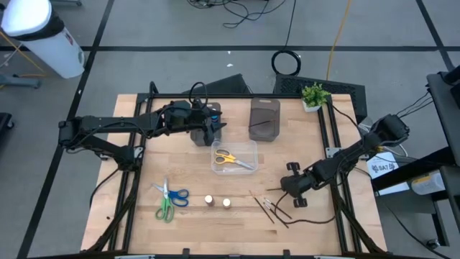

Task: Pick & Place Paint Supplies
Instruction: Put the right black and gold brush into the right black bin

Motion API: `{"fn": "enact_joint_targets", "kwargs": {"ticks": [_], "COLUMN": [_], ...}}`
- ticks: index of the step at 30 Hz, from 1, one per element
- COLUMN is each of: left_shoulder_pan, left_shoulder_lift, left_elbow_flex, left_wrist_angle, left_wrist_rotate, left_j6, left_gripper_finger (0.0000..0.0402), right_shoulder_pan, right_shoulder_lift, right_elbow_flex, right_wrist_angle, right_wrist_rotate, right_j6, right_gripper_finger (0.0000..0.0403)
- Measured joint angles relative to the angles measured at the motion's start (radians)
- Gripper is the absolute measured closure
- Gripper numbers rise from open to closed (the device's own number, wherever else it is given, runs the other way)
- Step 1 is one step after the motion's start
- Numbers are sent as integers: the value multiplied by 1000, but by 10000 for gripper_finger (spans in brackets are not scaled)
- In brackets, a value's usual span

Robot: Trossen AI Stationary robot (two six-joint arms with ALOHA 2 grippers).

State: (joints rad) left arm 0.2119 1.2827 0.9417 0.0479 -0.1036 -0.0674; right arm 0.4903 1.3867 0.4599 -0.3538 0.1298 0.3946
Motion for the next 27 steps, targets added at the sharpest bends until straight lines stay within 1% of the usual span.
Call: {"fn": "enact_joint_targets", "kwargs": {"ticks": [5,12,14,19,24,27], "left_shoulder_pan": [0,0,0,0,0,0], "left_shoulder_lift": [0,0,0,0,0,0], "left_elbow_flex": [0,0,0,0,0,0], "left_wrist_angle": [0,0,1,1,1,8], "left_wrist_rotate": [0,0,0,0,0,0], "left_j6": [1,1,1,0,0,-2], "left_gripper_finger": [158,158,158,158,158,158], "right_shoulder_pan": [-4,-5,-5,-5,-6,-13], "right_shoulder_lift": [-29,-124,-154,-208,-250,-272], "right_elbow_flex": [10,52,64,64,67,67], "right_wrist_angle": [86,57,76,98,171,305], "right_wrist_rotate": [51,89,105,105,133,168], "right_j6": [31,35,34,41,61,17], "right_gripper_finger": [401,402,402,403,402,402]}}
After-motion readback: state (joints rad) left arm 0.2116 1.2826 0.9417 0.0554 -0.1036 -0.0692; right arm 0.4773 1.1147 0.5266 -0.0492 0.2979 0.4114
